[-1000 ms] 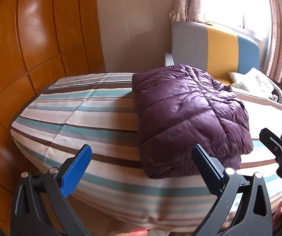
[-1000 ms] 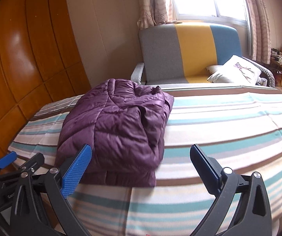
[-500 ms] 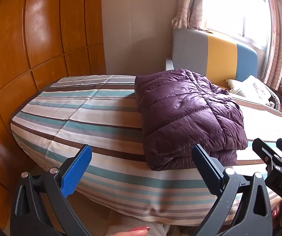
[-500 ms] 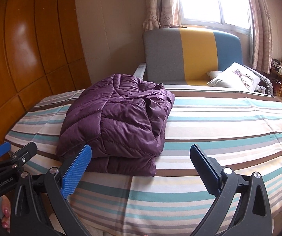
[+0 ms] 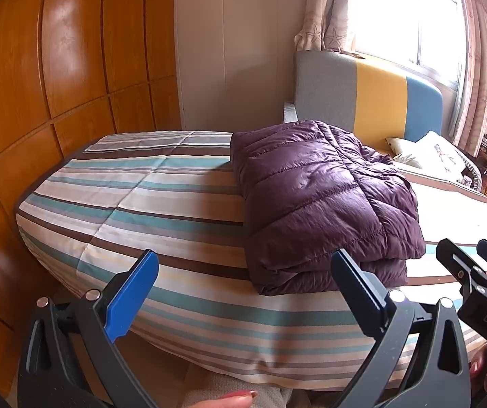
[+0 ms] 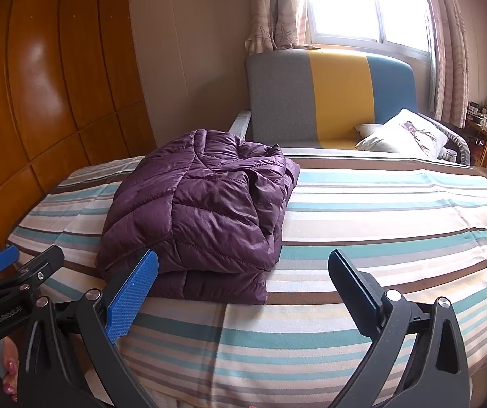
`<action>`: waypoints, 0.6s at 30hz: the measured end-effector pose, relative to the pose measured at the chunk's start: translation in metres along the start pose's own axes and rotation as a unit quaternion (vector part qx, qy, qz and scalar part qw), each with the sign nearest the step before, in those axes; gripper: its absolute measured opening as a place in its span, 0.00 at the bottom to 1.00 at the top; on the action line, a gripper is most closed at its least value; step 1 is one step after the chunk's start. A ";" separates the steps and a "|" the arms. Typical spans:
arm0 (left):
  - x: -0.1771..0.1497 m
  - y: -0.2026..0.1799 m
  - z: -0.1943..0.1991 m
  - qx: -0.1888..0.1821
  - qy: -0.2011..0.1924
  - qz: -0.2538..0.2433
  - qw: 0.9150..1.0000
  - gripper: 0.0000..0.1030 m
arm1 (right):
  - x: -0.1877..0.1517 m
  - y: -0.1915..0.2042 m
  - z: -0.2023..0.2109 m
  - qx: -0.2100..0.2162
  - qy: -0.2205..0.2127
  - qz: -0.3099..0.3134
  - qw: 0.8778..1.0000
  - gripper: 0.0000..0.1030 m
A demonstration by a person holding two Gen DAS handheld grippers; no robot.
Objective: Fold large clothes
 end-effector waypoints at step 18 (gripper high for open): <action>0.000 0.000 0.000 -0.005 0.002 0.003 1.000 0.98 | -0.002 0.002 -0.003 0.001 0.007 -0.004 1.000 0.97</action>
Point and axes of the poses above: each gripper's, at about its wrist camera, not at the fingertips, and z roughly against the way its jaws point, y to its left, x to its top, the point moved 3 cm from there along -z, roughly the way its jaws point, and after that the axes turned 12 degrees about -z, right-handed, at the moved point
